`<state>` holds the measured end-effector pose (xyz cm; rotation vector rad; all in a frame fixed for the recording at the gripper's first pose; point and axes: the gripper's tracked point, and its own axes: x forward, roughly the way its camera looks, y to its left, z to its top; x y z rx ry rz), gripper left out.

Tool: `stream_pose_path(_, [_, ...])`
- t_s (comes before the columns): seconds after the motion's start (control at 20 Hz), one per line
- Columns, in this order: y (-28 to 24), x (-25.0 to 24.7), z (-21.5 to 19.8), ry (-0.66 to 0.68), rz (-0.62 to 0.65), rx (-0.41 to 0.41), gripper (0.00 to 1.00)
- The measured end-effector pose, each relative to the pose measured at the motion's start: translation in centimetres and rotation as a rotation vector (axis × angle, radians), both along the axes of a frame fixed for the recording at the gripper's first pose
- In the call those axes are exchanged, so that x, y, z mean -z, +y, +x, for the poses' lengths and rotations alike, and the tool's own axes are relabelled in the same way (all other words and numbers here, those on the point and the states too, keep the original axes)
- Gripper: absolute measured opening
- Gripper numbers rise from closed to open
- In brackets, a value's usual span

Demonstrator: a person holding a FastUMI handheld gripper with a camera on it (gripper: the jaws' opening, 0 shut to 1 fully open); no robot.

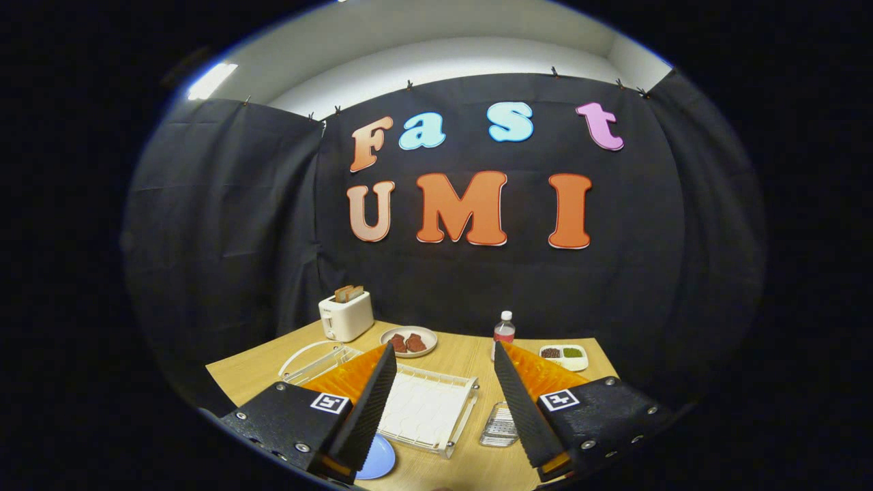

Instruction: Take the plate from the dish rack, then take the spoon from the basket and place it into the plate.

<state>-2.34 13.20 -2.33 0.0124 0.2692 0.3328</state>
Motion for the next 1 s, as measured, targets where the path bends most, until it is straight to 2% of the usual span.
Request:
stream_pose_path(0.35, [-0.6,-5.6,1.1,-0.099,-0.009,0.044,0.94])
stream_pose_path(0.65, [0.7,-8.2,0.6,-0.122,0.007,0.030,0.96])
stream_pose_path(1.0, [0.9,-10.0,0.4,-0.164,-0.033,0.014,0.98])
